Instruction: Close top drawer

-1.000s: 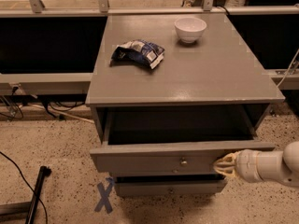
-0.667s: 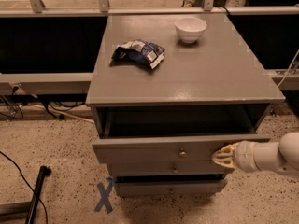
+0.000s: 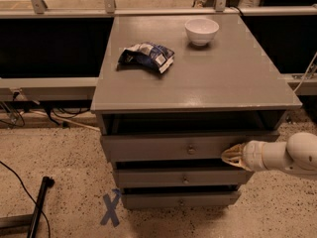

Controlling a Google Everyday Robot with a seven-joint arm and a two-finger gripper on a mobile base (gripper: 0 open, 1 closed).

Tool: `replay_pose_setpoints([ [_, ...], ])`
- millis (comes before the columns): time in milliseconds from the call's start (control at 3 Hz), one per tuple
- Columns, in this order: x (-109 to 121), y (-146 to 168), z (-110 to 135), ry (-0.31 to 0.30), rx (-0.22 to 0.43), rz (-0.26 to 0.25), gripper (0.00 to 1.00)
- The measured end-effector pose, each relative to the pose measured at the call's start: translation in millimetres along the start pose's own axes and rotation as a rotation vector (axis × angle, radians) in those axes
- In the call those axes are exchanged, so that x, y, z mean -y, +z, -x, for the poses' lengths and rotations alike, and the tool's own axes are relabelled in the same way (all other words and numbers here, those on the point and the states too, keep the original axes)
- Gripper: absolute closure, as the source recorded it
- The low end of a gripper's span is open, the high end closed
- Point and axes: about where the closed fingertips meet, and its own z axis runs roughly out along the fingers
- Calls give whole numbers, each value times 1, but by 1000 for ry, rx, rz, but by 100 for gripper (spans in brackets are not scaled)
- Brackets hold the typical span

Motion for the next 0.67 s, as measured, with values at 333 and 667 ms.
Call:
replay_pose_setpoints([
  [333,1,5,5,-21,-4,-45,100],
  [667,-24,2,16,-40,-24,-47,100],
])
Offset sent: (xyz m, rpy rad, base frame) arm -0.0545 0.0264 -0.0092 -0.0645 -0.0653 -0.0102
